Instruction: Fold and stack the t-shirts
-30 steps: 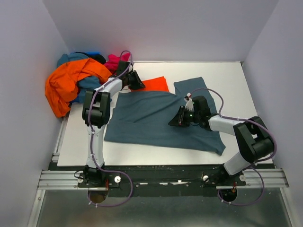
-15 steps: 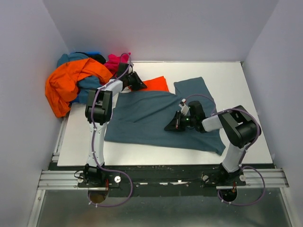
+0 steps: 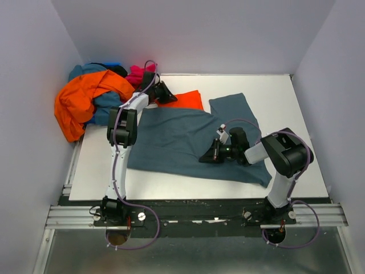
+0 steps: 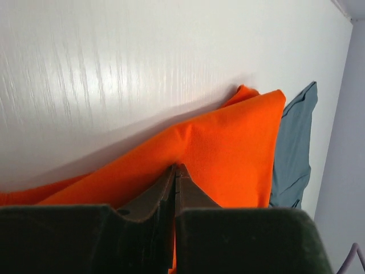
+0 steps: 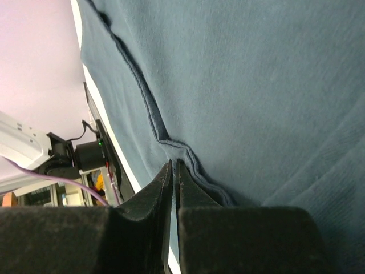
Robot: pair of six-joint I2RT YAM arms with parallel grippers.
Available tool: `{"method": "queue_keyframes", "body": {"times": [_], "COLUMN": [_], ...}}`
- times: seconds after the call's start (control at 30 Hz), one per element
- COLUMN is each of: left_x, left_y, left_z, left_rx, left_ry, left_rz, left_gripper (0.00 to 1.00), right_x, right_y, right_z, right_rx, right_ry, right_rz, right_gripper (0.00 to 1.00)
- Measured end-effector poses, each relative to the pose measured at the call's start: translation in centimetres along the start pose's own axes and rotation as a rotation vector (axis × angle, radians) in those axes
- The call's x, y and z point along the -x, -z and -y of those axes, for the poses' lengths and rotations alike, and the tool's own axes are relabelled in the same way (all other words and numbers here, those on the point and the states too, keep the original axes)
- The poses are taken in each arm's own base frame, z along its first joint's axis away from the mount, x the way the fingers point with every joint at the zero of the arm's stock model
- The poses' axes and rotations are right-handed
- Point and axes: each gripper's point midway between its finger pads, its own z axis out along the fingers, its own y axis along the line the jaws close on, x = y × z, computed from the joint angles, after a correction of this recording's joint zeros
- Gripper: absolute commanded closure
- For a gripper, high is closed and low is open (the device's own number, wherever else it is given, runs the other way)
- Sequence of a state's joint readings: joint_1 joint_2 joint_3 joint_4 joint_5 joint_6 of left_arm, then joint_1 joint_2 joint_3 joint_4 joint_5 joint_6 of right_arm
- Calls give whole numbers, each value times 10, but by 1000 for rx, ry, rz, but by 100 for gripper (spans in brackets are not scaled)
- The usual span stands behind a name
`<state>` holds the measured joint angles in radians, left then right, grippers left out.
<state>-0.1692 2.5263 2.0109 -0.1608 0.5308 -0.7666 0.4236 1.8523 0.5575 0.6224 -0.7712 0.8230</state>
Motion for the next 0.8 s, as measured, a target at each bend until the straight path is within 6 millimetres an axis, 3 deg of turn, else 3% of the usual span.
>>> {"method": "queue_keyframes", "body": {"times": [0.27, 0.4, 0.47, 0.57, 0.67, 0.8], "left_x": [43, 60, 63, 64, 65, 70], "left_y": [-26, -28, -26, -26, -19, -3], "left_z": [-5, -10, -13, -16, -14, -3], "left_rx": [10, 18, 17, 0, 5, 17], "left_ry": [-35, -35, -27, -27, -46, -77], "left_rz": [115, 163, 171, 180, 179, 175], "left_gripper": [90, 90, 85, 75, 59, 39], "right_x": [-6, -4, -1, 20, 59, 109], "right_y": [3, 5, 6, 5, 4, 7], "right_z": [-2, -4, -5, -14, -38, -74], "right_rx": [11, -13, -32, -81, -100, -119], "right_ry": [1, 9, 21, 67, 155, 262], "right_rz": [-15, -33, -39, -30, 21, 113], "right_gripper": [86, 82, 79, 70, 62, 60]}}
